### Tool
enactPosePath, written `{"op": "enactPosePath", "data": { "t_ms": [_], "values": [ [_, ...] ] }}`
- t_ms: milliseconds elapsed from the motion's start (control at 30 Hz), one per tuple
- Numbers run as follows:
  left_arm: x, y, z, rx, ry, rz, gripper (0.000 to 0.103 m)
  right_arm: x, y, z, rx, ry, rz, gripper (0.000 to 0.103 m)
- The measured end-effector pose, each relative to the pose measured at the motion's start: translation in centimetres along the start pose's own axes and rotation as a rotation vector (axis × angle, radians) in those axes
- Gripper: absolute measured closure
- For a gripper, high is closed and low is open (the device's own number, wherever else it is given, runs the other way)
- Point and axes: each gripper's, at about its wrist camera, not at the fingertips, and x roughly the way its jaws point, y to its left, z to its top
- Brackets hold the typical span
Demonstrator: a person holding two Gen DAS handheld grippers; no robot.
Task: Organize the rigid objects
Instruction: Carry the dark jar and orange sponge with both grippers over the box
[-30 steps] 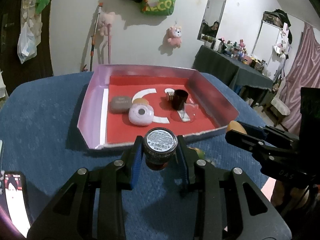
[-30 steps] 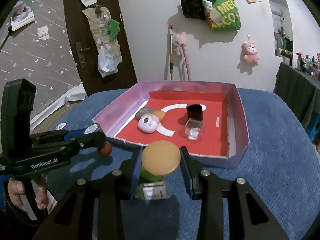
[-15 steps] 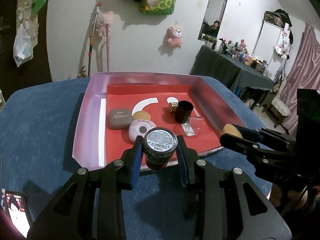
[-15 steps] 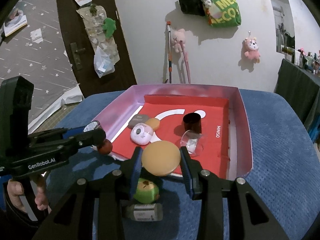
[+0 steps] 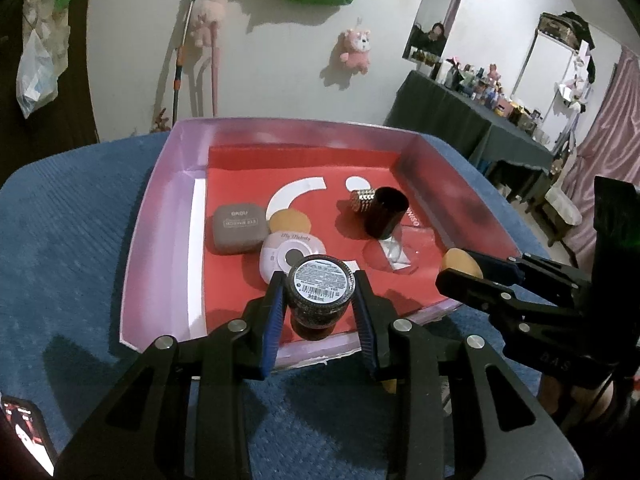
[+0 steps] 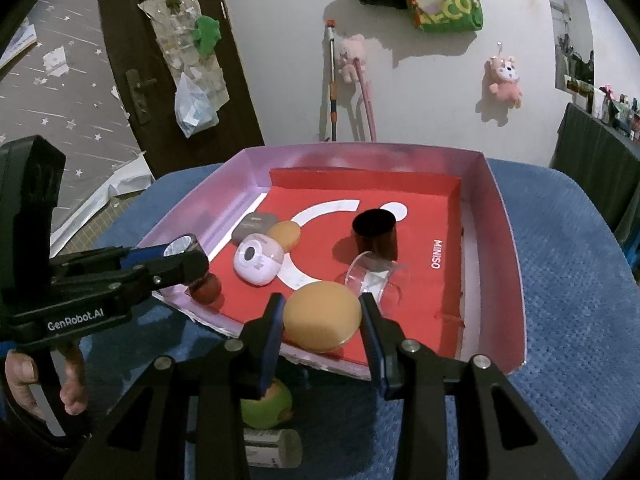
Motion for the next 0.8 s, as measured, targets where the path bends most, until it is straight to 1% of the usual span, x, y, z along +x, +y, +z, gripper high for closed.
{"op": "enactPosePath", "data": {
  "t_ms": [367,733,800],
  "values": [
    [2.8,0.8,0.3,-0.022,0.079,-0.017,0.072,1.9,-0.4,0.2,-0.003,0.049,0.001,0.063],
    [4.6,1.2,1.0,-0.031,0.118,-0.025,0.073,3.8,-0.7,0.6,0.02,0.106,0.029,0.063],
    [5.3,1.5,1.2,-0.046,0.135,-0.044,0.073,4.2,-0.9,0.5,0.028,0.119,0.031,0.063]
  ]
}}
